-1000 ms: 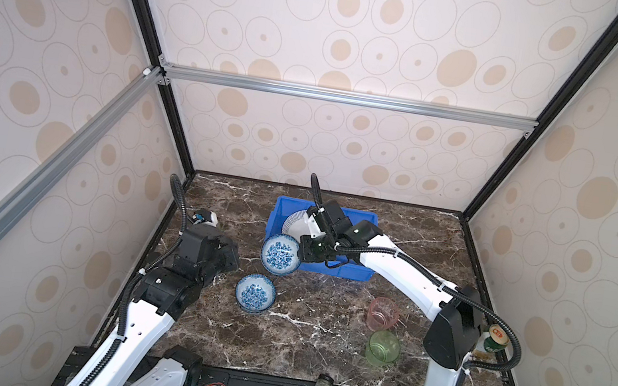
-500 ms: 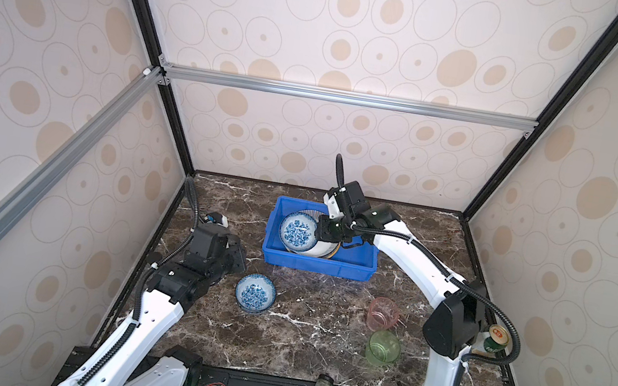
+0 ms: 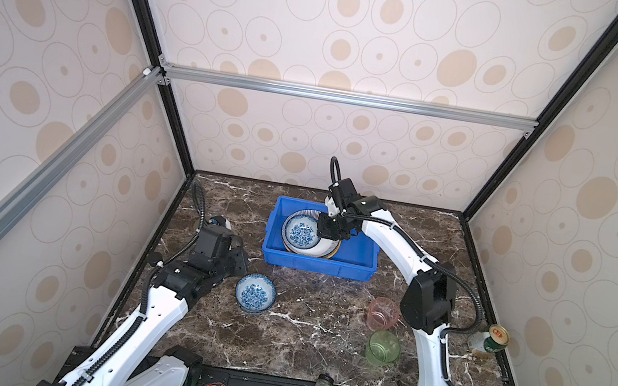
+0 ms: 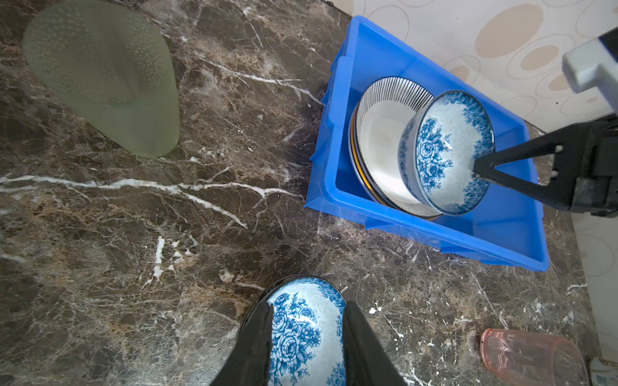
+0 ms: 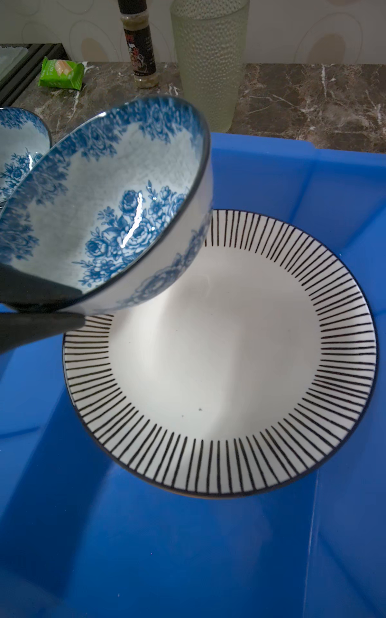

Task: Place the mixed dishes into the plastic bin
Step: 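Lower the floral bowl onto the striped plate and open the right gripper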

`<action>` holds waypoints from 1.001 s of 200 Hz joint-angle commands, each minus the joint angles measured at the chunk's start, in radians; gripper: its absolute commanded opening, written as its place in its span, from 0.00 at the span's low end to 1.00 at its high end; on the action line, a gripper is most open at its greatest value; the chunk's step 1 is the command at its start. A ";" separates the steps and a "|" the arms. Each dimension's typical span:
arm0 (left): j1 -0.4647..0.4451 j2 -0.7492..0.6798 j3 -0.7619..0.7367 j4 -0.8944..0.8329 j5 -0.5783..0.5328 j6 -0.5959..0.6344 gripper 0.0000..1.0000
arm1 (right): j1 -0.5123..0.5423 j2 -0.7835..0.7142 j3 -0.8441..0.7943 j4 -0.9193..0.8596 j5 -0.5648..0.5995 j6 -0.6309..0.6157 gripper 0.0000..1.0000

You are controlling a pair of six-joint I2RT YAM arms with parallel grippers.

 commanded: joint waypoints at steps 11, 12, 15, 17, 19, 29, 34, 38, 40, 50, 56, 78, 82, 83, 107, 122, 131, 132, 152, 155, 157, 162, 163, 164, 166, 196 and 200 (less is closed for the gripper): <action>0.005 0.007 -0.012 0.016 0.023 0.026 0.36 | -0.037 0.037 0.079 -0.028 -0.011 0.033 0.00; 0.005 0.007 -0.012 0.017 0.023 0.026 0.36 | -0.037 0.037 0.079 -0.028 -0.011 0.033 0.00; 0.005 0.009 -0.013 0.018 0.023 0.027 0.37 | -0.042 0.042 0.082 -0.028 -0.014 0.037 0.00; 0.005 0.009 -0.014 0.018 0.023 0.027 0.37 | -0.043 0.045 0.083 -0.028 -0.016 0.039 0.00; 0.005 0.010 -0.013 0.018 0.023 0.029 0.37 | -0.045 0.047 0.085 -0.027 -0.017 0.040 0.00; 0.004 0.016 -0.010 0.017 0.025 0.035 0.37 | -0.055 0.060 0.093 -0.030 -0.019 0.048 0.00; 0.005 0.019 -0.010 0.017 0.026 0.038 0.37 | -0.059 0.066 0.099 -0.030 -0.019 0.049 0.00; 0.004 0.022 -0.008 0.017 0.026 0.040 0.37 | -0.063 0.070 0.102 -0.031 -0.019 0.051 0.00; 0.005 0.023 -0.009 0.016 0.026 0.041 0.37 | -0.063 0.072 0.104 -0.032 -0.019 0.051 0.00; 0.005 0.029 -0.007 0.015 0.026 0.047 0.37 | -0.069 0.084 0.118 -0.036 -0.018 0.056 0.00; 0.005 0.033 -0.007 0.016 0.026 0.049 0.37 | -0.072 0.090 0.127 -0.039 -0.019 0.057 0.00; 0.005 0.043 -0.007 0.024 0.030 0.053 0.37 | -0.083 0.118 0.148 -0.042 -0.028 0.066 0.00; 0.005 0.045 -0.009 0.027 0.032 0.055 0.37 | -0.083 0.125 0.178 -0.044 -0.030 0.068 0.00; 0.005 0.045 -0.009 0.028 0.032 0.055 0.37 | -0.085 0.127 0.182 -0.045 -0.031 0.069 0.00; 0.005 0.059 -0.007 0.035 0.038 0.061 0.37 | -0.092 0.170 0.242 -0.068 -0.051 0.077 0.00; 0.005 0.064 -0.007 0.035 0.036 0.064 0.37 | -0.093 0.184 0.267 -0.076 -0.053 0.081 0.00; 0.005 0.067 -0.009 0.035 0.034 0.064 0.37 | -0.094 0.188 0.272 -0.075 -0.052 0.085 0.00; 0.005 0.067 -0.008 0.035 0.034 0.064 0.37 | -0.093 0.188 0.272 -0.074 -0.051 0.085 0.00; 0.005 0.075 -0.007 0.037 0.036 0.066 0.37 | -0.094 0.198 0.276 -0.074 -0.046 0.092 0.00; 0.005 0.076 -0.007 0.037 0.037 0.067 0.37 | -0.094 0.199 0.276 -0.074 -0.047 0.092 0.00; 0.004 0.076 -0.007 0.037 0.036 0.067 0.37 | -0.095 0.201 0.276 -0.075 -0.047 0.095 0.00; 0.005 0.078 -0.007 0.037 0.037 0.067 0.37 | -0.095 0.204 0.275 -0.076 -0.045 0.098 0.00; 0.005 0.078 -0.007 0.038 0.037 0.067 0.37 | -0.095 0.204 0.275 -0.077 -0.045 0.099 0.00; 0.005 0.078 -0.007 0.037 0.037 0.067 0.37 | -0.096 0.204 0.275 -0.077 -0.045 0.100 0.00; 0.005 0.078 -0.007 0.038 0.037 0.067 0.37 | -0.096 0.205 0.276 -0.078 -0.045 0.102 0.00; 0.004 0.082 -0.003 0.039 0.035 0.067 0.38 | -0.098 0.224 0.281 -0.071 -0.068 0.118 0.00; 0.005 0.082 -0.001 0.037 0.034 0.067 0.38 | -0.098 0.225 0.280 -0.070 -0.070 0.120 0.00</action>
